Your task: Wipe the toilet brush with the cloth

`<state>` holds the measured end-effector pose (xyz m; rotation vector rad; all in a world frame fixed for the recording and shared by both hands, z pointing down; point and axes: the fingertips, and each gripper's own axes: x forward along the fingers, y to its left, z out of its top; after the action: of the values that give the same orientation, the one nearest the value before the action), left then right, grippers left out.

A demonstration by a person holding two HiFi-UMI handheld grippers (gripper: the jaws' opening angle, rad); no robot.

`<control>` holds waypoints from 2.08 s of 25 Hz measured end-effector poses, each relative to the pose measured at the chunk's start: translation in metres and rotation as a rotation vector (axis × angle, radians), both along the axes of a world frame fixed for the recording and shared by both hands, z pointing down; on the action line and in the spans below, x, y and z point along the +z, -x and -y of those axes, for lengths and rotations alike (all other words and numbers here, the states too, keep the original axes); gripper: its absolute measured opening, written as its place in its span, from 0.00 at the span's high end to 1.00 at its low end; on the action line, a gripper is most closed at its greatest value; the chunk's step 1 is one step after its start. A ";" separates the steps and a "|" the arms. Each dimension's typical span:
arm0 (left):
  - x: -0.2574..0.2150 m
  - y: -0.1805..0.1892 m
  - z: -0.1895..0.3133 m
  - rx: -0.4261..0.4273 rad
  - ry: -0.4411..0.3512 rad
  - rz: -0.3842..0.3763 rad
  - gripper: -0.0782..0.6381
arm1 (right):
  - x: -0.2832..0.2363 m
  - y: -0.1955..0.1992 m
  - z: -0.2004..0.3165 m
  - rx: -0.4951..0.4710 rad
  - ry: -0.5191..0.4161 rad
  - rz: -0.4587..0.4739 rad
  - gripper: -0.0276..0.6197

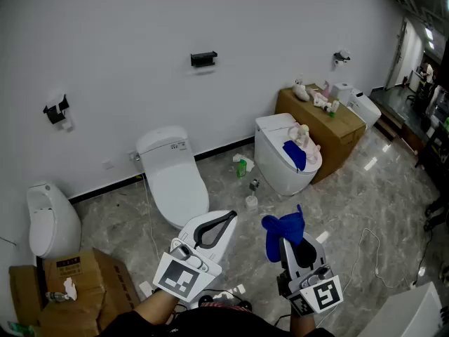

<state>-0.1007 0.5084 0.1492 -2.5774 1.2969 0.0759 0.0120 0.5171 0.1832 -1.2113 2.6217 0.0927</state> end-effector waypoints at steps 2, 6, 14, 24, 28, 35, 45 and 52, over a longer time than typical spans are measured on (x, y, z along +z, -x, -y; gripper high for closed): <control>-0.002 -0.002 -0.003 0.002 0.000 0.001 0.88 | 0.000 -0.002 -0.002 0.001 0.004 -0.002 0.86; -0.002 -0.007 -0.004 0.004 -0.002 0.002 0.88 | 0.001 -0.012 0.000 0.031 0.010 0.004 0.86; 0.002 -0.030 0.001 0.011 0.010 -0.007 0.88 | -0.004 -0.045 0.001 0.045 -0.015 0.066 0.86; 0.010 -0.085 0.009 0.021 0.007 0.025 0.88 | 0.005 -0.102 0.005 0.048 -0.014 0.079 0.85; 0.013 -0.103 0.009 0.005 0.016 0.040 0.88 | 0.008 -0.119 0.005 0.031 -0.008 0.087 0.85; 0.011 -0.124 0.008 -0.001 0.007 0.076 0.88 | 0.010 -0.138 0.008 0.015 -0.017 0.103 0.85; 0.014 -0.130 0.023 0.011 0.028 0.085 0.88 | 0.015 -0.147 0.021 0.023 -0.013 0.109 0.85; 0.019 -0.137 0.051 0.062 0.024 0.092 0.88 | 0.018 -0.150 0.041 0.059 -0.010 0.091 0.85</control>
<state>0.0367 0.4577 0.1682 -2.6085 1.1926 -0.0467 0.1624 0.4758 0.2010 -1.2594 2.5051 0.0601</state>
